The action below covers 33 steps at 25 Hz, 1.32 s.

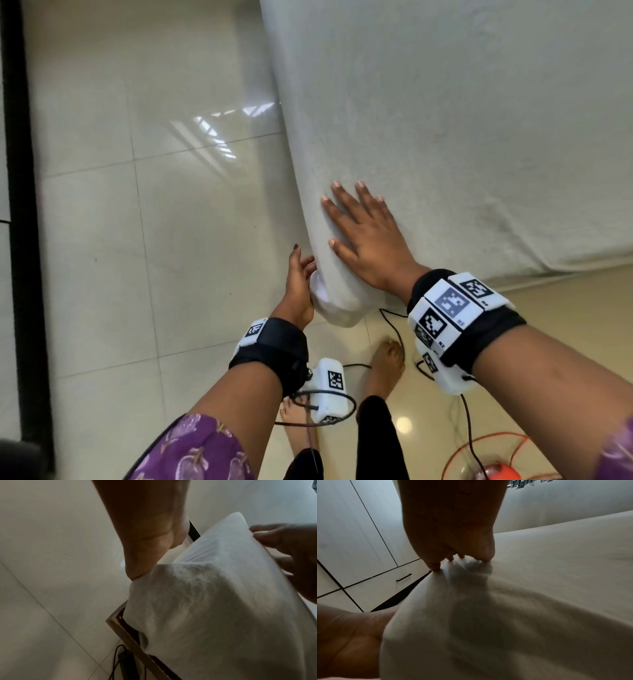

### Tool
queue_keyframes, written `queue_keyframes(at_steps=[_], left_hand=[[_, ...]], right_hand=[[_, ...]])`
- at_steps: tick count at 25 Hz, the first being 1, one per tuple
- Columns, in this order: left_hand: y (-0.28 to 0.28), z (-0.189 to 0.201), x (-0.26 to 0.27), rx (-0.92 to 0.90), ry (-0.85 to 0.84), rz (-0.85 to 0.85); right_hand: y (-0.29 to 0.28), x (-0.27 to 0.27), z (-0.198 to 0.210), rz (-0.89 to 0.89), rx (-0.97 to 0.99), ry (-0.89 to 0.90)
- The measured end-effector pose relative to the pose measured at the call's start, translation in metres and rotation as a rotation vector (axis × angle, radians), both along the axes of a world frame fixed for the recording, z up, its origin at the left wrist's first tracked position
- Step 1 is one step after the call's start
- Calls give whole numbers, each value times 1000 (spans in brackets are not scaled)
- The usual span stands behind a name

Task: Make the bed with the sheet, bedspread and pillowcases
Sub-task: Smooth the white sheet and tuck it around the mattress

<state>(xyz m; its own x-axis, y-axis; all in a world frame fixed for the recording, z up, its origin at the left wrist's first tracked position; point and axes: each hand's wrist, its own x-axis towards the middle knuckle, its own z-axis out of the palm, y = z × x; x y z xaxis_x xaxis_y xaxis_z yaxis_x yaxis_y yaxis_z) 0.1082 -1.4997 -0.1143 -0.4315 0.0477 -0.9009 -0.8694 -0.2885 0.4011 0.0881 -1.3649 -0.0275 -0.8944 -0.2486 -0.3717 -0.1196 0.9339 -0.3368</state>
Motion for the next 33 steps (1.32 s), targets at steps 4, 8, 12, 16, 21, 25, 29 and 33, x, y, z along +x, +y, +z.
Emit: queue_keyframes(at_steps=[4,8,12,16,21,25,29,33], left_hand=[[6,0,-3,74,-25,45],[4,-1,-21,13,-5,16],[16,-3,-13,-68,88,30],[13,-8,1,-315,-91,164],[10,11,39,-128,-244,109],[24,7,57,53,-125,398],[34,3,47,138,-50,395],[21,-6,29,138,-73,162]], right_hand=[[1,0,-8,5,-40,53],[1,0,-11,20,-64,83],[8,-3,-4,46,-87,43],[22,-4,12,125,-85,-44],[27,2,11,128,-111,-33],[25,6,5,109,-146,-22],[27,5,3,115,-150,-10],[24,8,-6,116,-142,23]])
